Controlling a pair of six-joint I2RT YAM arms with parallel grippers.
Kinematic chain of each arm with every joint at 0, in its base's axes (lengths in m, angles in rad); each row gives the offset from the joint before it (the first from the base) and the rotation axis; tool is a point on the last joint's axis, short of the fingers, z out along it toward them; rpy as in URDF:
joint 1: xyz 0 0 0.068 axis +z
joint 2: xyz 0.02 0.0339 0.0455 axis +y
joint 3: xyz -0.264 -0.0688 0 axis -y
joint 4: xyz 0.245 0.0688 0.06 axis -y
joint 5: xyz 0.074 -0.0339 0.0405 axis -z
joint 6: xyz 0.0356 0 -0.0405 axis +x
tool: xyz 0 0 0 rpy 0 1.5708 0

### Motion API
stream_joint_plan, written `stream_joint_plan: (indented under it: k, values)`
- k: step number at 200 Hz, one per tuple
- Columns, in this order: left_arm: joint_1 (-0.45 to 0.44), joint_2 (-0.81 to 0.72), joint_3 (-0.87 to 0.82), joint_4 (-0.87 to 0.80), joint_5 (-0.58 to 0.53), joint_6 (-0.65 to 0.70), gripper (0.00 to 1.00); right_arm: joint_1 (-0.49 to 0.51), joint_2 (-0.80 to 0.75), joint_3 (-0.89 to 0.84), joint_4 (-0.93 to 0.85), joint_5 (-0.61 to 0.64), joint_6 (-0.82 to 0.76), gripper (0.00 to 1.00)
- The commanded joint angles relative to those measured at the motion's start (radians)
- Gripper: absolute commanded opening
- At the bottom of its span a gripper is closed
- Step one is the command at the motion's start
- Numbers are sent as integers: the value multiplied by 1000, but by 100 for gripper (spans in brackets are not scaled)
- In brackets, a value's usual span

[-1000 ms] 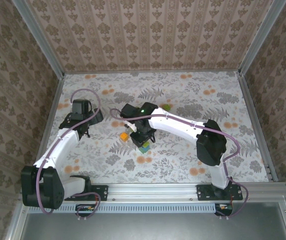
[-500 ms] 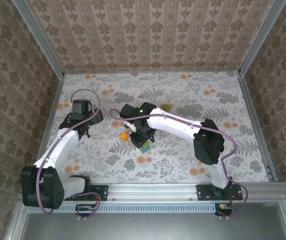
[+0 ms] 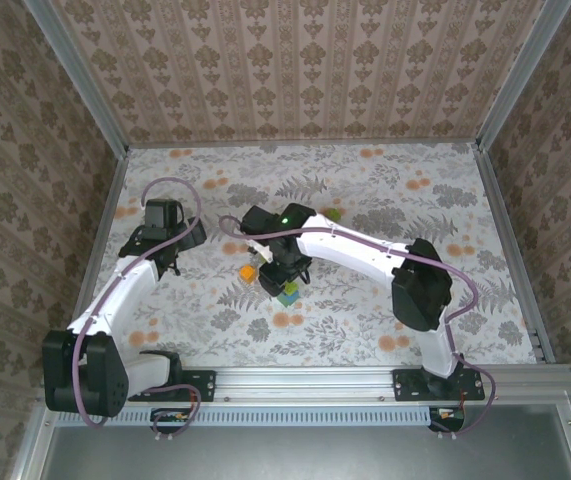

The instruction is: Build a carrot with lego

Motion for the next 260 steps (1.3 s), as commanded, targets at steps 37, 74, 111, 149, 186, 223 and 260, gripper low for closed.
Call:
stream_joint_plan:
  k: [37,74,111,149,186,223,260]
  values:
    - [-8,6,36,-21,-15,19,99,-14,-137,51,-46,62,21,45]
    - [-10,4,35,-22,-19,18,99,-19,-114,40,-58,15,37,8]
    - [-11,1,34,-24,-21,18,99,-18,-68,14,-51,-12,39,0]
    - [-11,1,33,-24,-24,20,99,-17,-54,1,-44,-22,40,0]
    - [-11,3,34,-24,-25,21,99,-17,-57,-22,-37,-27,40,0]
    - [-11,4,34,-23,-25,20,99,-17,-48,-34,-28,-41,40,0]
    - [-13,7,35,-23,-26,20,99,-16,-45,-40,-26,-46,38,1]
